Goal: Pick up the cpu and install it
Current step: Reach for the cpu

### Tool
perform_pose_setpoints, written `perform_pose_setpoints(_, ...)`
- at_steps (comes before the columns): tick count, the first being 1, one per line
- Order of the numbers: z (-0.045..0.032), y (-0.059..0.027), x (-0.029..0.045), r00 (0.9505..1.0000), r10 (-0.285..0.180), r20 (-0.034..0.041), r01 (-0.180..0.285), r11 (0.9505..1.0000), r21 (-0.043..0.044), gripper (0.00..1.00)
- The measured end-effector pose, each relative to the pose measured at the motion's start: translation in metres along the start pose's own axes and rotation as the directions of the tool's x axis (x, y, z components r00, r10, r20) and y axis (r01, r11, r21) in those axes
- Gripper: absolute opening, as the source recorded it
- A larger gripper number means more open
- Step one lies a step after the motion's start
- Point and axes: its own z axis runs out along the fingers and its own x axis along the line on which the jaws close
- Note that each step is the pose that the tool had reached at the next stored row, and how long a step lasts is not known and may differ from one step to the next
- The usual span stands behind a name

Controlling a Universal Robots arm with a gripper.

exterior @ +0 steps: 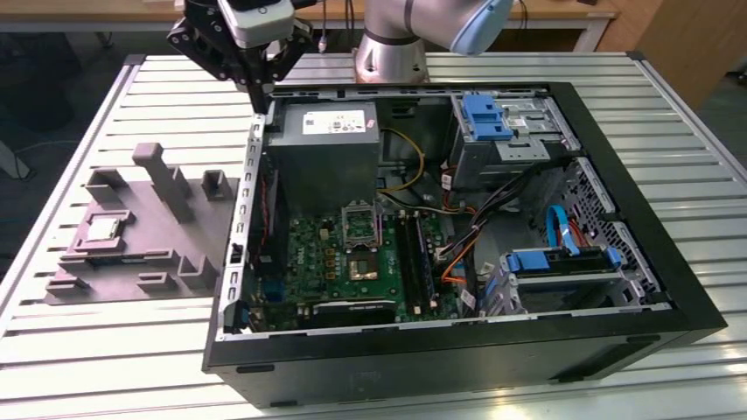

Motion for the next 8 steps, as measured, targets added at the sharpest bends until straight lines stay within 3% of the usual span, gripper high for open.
perform_pose_setpoints(8, 0.0000, -0.0001, 0.0021, 1.0000, 0.000, 0.0000, 0.000, 1.0000, 0.0000, 0.11)
